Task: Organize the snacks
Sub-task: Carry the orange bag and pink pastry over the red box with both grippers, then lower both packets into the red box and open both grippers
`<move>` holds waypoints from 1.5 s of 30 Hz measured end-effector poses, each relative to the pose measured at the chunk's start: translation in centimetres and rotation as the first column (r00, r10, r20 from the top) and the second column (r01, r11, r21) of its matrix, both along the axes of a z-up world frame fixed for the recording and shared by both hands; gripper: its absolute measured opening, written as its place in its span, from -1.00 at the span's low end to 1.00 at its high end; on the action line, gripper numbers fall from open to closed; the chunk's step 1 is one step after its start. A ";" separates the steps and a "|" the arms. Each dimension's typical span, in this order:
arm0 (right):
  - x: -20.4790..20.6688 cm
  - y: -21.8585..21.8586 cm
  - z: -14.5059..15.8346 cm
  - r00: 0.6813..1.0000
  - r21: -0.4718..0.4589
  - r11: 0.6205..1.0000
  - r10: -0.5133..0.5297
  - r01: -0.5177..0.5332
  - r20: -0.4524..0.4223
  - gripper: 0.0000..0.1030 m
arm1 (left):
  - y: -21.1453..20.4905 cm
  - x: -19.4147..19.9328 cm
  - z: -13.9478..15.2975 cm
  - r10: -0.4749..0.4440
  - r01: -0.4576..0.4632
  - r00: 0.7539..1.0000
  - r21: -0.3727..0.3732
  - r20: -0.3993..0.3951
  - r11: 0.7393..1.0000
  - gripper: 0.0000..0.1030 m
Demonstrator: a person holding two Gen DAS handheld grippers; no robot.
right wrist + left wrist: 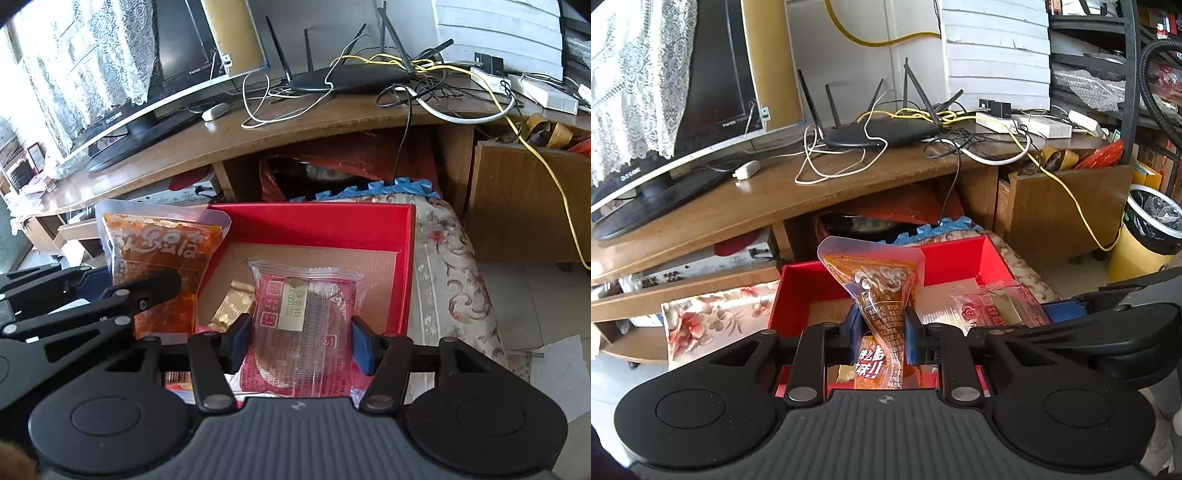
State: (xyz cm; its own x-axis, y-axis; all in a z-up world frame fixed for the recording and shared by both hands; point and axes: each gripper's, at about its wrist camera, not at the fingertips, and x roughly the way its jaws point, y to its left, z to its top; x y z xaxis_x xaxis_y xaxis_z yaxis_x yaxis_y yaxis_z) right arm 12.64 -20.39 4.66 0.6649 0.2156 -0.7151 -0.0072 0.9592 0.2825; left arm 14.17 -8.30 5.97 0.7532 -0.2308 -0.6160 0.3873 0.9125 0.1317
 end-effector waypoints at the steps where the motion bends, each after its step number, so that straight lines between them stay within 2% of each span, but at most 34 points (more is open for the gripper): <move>1: 0.2 -0.1 0.0 1.000 -0.002 1.000 -0.002 0.002 0.001 0.04 | -0.1 0.2 0.0 -0.001 0.001 1.000 0.001 0.001 1.000 -0.48; 18: 4.0 -1.1 -0.3 1.000 -0.012 1.000 -0.027 0.027 0.003 0.04 | -1.2 3.5 -0.1 0.001 -0.001 1.000 0.014 0.017 1.000 -0.50; 28: 6.2 -1.3 -1.3 0.999 -0.024 0.999 -0.041 0.040 -0.021 0.04 | -1.9 5.8 -1.6 0.012 -0.012 1.000 0.022 0.003 1.000 -0.51; 45: 9.2 -0.5 -4.4 0.994 -0.077 0.996 -0.045 0.037 -0.099 0.05 | -1.2 8.6 -5.1 0.058 -0.058 0.993 0.005 -0.099 0.998 -0.45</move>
